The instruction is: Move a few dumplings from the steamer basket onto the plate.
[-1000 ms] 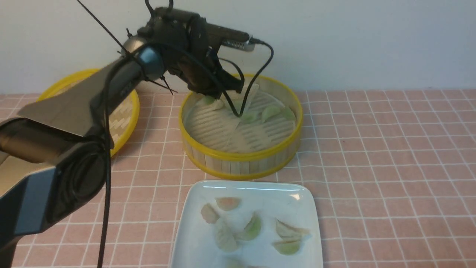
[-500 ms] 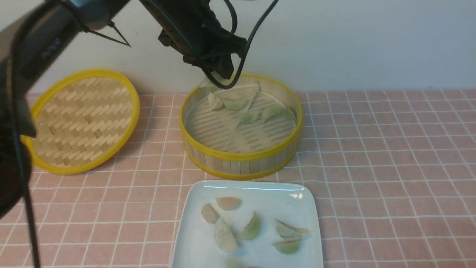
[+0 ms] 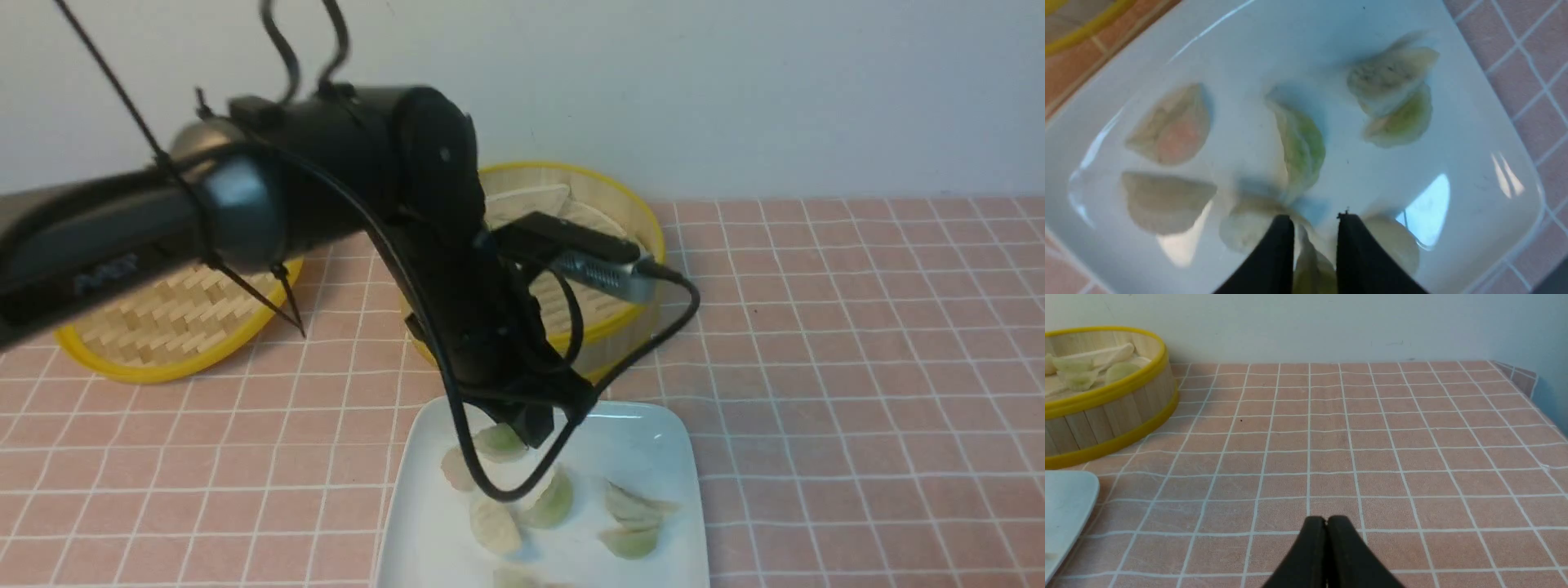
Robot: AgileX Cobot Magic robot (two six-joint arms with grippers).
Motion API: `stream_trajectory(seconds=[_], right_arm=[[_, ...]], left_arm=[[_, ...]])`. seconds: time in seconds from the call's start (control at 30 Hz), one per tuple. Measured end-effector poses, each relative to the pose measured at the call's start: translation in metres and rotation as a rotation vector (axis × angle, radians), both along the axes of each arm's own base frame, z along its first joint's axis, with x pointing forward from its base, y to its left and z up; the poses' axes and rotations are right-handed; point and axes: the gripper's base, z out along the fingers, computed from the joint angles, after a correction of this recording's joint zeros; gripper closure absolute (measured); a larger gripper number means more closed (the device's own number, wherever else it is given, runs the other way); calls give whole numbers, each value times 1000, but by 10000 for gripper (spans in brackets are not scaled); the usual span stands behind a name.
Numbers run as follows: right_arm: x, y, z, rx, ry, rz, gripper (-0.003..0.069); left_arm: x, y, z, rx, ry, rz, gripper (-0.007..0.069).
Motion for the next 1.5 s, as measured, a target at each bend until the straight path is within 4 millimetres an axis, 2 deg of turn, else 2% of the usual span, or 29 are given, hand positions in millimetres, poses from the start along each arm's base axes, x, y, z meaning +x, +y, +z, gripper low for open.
stream_trajectory(seconds=[0.13,0.27,0.4,0.5,0.53,0.6,0.7,0.8,0.83,0.97,1.07,1.1,1.17,1.23,1.27,1.33,1.5], right_arm=[[0,0,0,1,0,0,673],[0,0,0,1,0,0,673],[0,0,0,1,0,0,673],[0,0,0,1,0,0,673],[0,0,0,1,0,0,673],[0,0,0,1,0,0,673],[0,0,0,1,0,0,673],[0,0,0,1,0,0,673],[0,0,0,1,0,0,673],[0,0,0,1,0,0,673],[0,0,0,1,0,0,673],[0,0,0,1,0,0,673],[0,0,0,1,0,0,673],[0,0,0,1,0,0,673],[0,0,0,1,0,0,673],[0,0,0,1,0,0,673],[0,0,0,1,0,0,673]], left_arm=[[16,-9,-32,1,-44,18,510],[25,-13,-48,-4,-74,36,433],[27,-14,-49,-7,-76,41,274],[30,-17,-37,-14,-68,47,221],[31,-18,-31,-13,-65,45,225],[30,-17,-12,-4,-59,44,285],[23,-9,23,12,-84,50,448],[7,5,59,17,-133,67,581],[-3,13,77,1,-169,86,609],[-36,35,115,-91,-297,135,631],[-77,60,140,-215,-453,171,631],[-80,61,140,-215,-454,170,631],[-108,80,143,-298,-549,194,631],[-127,93,137,-351,-607,213,631],[-127,93,138,-356,-612,215,631],[-144,105,128,-398,-642,233,631],[-171,120,112,-453,-622,259,631]])
